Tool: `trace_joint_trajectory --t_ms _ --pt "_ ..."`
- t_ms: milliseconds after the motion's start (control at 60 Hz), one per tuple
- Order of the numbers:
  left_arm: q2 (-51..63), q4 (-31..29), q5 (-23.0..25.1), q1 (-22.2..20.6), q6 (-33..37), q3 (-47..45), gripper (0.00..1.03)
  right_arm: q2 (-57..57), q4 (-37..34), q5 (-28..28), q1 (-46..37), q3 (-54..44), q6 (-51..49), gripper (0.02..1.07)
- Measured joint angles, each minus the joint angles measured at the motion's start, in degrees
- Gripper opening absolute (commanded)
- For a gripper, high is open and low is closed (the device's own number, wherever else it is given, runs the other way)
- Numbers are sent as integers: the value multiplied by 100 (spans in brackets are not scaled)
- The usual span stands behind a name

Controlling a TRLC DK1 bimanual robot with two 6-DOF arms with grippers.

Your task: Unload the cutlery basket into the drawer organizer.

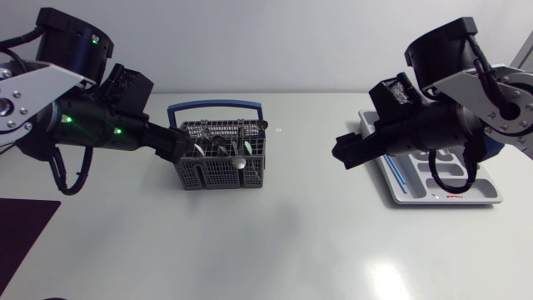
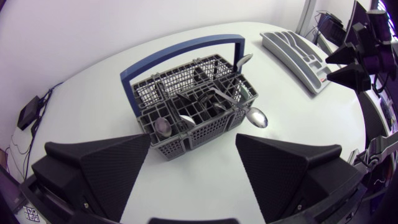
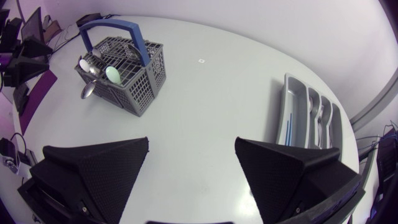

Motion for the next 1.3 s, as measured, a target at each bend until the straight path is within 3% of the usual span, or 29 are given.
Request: trace_joint_trajectory --t_ms 350,600,817,1300 --pt "271 -28 140 -63 39 214 94 516 -210 -48 461 457 -142 102" --pt "468 -7 599 -90 44 234 94 1121 -535 -116 905 1180 -122 102" --pt "573 389 1152 -2 192 234 94 1731 -1139 -669 962 1921 -7 102" --pt "1154 85 1276 417 446 732 91 3005 -2455 -949 1091 3735 295 102"
